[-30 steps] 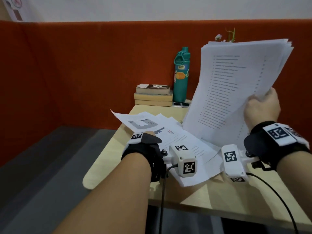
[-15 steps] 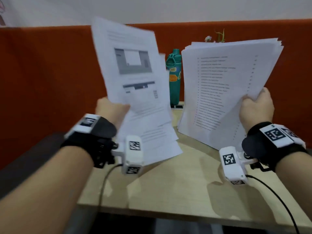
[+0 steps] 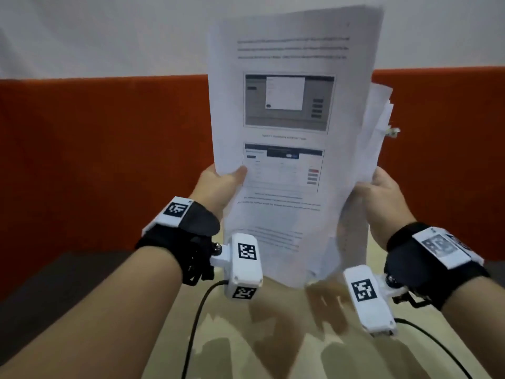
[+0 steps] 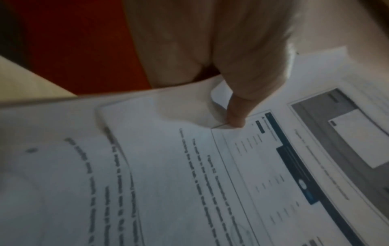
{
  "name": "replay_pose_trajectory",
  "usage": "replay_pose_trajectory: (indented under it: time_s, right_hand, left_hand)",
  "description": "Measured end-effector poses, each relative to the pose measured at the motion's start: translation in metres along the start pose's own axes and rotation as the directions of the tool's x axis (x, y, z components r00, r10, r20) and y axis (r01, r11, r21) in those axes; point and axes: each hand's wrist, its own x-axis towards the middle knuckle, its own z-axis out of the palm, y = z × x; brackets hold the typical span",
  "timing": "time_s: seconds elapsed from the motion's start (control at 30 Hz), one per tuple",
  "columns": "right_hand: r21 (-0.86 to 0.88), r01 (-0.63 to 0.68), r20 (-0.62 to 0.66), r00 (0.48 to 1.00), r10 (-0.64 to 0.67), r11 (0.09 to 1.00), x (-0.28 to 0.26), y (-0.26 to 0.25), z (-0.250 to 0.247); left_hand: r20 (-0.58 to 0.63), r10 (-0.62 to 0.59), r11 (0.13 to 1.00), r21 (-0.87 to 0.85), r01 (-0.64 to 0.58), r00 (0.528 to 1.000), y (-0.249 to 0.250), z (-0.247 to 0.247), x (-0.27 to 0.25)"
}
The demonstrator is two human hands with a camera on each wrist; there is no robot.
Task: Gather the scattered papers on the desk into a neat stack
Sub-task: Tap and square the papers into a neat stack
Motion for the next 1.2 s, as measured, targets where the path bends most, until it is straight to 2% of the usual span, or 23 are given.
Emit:
replay_pose_trajectory:
  time_s: [0.07, 0.13, 0.27, 0.33, 0.43, 0.5, 0.57, 0.73, 0.83, 0.9, 0.97, 1.07, 1.13, 1.2]
  right_hand:
    - [0.027, 0.024, 0.019, 1.000, -0.025, 0.999, -0.002, -0.002, 0.002]
    - [0.050, 0.054, 0.004, 0.999, -0.054, 0.997, -0.002, -0.005, 0.007]
    - [0.109, 0.203, -0.114, 0.975, -0.191, 0.973, -0.004, -0.020, 0.018]
    - [0.072, 0.282, -0.106, 0.956, -0.274, 0.957, -0.007, -0.021, 0.025]
    - [0.011, 0.278, -0.042, 0.960, -0.277, 0.961, -0.008, -0.010, 0.033]
    - [-0.080, 0.248, -0.024, 0.968, -0.250, 0.965, -0.008, 0.000, 0.037]
    - [-0.086, 0.209, -0.010, 0.977, -0.211, 0.974, -0.010, 0.005, 0.038]
    - [0.048, 0.211, -0.111, 0.973, -0.204, 0.976, -0.012, 0.004, 0.038]
    - [0.042, 0.223, -0.141, 0.966, -0.215, 0.974, -0.015, 0.002, 0.043]
    - [0.053, 0.251, -0.180, 0.955, -0.238, 0.967, -0.014, 0.000, 0.043]
    - [0.073, 0.272, -0.195, 0.947, -0.254, 0.960, -0.012, -0.002, 0.039]
    - [0.056, 0.258, -0.153, 0.957, -0.247, 0.965, -0.009, -0.002, 0.036]
    - [0.039, 0.242, -0.126, 0.964, -0.236, 0.969, -0.009, 0.000, 0.035]
    - [0.049, 0.226, -0.120, 0.968, -0.219, 0.973, -0.009, 0.002, 0.035]
  left_hand:
    - [0.003, -0.034, 0.999, 0.022, 0.034, 0.999, -0.008, 0.003, 0.007]
    - [-0.004, -0.004, 1.000, -0.003, 0.004, 1.000, -0.014, 0.006, 0.013]
    - [-0.144, 0.100, 0.995, 0.035, -0.096, 0.984, -0.014, 0.008, 0.022]
    - [-0.215, 0.152, 0.988, 0.056, -0.143, 0.965, -0.009, 0.012, 0.018]
    - [-0.295, 0.194, 0.981, 0.032, -0.193, 0.936, -0.007, 0.022, 0.003]
    - [-0.255, 0.189, 0.980, -0.013, -0.198, 0.948, -0.019, 0.024, 0.000]
    - [-0.214, 0.191, 0.981, 0.017, -0.192, 0.958, -0.029, 0.022, 0.002]
    - [-0.284, 0.273, 0.962, 0.078, -0.261, 0.919, -0.031, 0.016, 0.006]
    - [-0.274, 0.316, 0.949, 0.085, -0.304, 0.908, -0.030, 0.019, 0.006]
    - [-0.287, 0.387, 0.922, 0.133, -0.363, 0.876, -0.022, 0.018, 0.005]
    - [-0.252, 0.496, 0.867, 0.208, -0.454, 0.831, -0.008, 0.014, 0.004]
    - [-0.032, 0.646, 0.695, 0.437, -0.571, 0.762, 0.021, 0.007, 0.005]
    - [0.118, 0.653, 0.538, 0.623, -0.567, 0.749, 0.034, 0.000, 0.007]
    - [0.158, 0.652, 0.434, 0.724, -0.536, 0.741, 0.041, -0.003, 0.006]
